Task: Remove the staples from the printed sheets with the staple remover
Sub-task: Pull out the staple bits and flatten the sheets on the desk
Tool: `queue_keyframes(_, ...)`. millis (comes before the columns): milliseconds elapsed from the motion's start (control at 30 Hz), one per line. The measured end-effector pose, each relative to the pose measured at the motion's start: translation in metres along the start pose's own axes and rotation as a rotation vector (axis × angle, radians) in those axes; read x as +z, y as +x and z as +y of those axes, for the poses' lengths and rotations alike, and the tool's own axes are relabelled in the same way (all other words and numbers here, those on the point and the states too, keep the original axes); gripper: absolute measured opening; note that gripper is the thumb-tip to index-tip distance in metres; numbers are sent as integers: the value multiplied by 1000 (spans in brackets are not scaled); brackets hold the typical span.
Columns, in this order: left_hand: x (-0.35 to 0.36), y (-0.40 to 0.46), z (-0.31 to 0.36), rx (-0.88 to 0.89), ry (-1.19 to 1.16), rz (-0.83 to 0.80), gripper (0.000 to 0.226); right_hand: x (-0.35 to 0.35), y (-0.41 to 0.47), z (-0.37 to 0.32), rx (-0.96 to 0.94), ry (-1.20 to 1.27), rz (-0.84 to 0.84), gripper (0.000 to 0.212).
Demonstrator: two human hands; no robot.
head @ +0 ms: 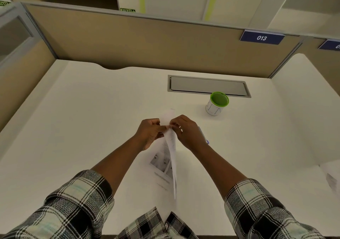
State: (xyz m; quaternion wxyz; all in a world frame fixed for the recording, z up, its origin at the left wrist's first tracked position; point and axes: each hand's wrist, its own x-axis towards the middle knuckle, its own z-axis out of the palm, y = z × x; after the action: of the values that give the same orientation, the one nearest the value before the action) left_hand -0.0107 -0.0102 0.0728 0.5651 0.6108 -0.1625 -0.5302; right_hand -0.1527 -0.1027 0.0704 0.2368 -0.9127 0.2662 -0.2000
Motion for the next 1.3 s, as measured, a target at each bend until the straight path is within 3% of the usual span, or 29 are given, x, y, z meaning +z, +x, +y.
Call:
queue_keyframes(67, 1, 2, 1, 5, 42, 26, 3, 0, 0, 0, 1, -16, -9, 11)
queue_keyframes(167, 3, 4, 2, 19, 101, 49, 15, -1, 0, 0, -20, -47, -17, 13)
queue_keyframes(267, 2, 6, 2, 57, 228, 30, 12, 1, 0, 0, -110, -130, -29, 12)
queue_keyframes(400, 4, 7, 4, 123, 385, 15, 16, 7, 3, 5, -276, -370, -101, 9)
queue_keyframes(633, 3, 8, 7, 145, 498, 1, 18, 9, 2, 11, -352, -480, -164, 42)
queue_keyframes(800, 1, 8, 6, 160, 541, 30, 20, -5, 0, 0, -371, -507, -105, 1)
queue_keyframes(1000, 5, 8, 9, 221, 616, 42, 22, -20, -2, -15, -362, -525, -23, 17)
queue_keyframes(1133, 2, 10, 8, 233, 641, 13, 25, -11, 2, -5, -386, -488, -60, 16)
queue_keyframes(1300, -1, 11, 4, 227, 632, 2, 24, -3, 2, 2, -461, -690, -167, 11)
